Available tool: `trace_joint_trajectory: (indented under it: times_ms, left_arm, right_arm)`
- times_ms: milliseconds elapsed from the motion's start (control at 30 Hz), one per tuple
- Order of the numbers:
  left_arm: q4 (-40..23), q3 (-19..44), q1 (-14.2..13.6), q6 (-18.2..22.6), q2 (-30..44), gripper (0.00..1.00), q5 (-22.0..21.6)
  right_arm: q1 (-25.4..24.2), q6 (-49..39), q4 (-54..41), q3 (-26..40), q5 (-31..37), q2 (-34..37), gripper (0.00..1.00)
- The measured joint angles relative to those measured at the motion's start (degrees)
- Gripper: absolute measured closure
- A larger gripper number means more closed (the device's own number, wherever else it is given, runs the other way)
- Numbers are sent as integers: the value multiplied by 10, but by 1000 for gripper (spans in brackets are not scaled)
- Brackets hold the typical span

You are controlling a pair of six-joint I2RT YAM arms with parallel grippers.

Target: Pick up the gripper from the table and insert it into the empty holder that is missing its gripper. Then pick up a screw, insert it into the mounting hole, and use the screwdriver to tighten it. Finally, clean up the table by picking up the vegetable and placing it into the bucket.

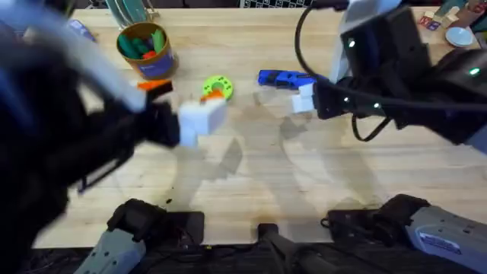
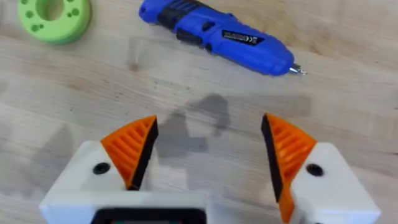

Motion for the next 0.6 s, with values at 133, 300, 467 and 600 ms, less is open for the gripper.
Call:
trace_joint_trajectory:
  times_ms: [133, 300, 467, 600]
  left_arm:
    - [0, 82, 0, -23, 137, 15, 22]
    - [-31, 114, 6, -41, 235, 14, 32]
    - [-79, 114, 85, -101, 312, 15, 3]
    - [-113, 114, 187, -125, 355, 15, -30]
  right_arm:
    - [0, 2, -36, 36, -2, 0, 10]
    - [0, 2, -38, 43, -3, 0, 10]
    - [0, 2, -41, 43, -3, 0, 10]
    - [0, 2, -47, 43, -3, 0, 9]
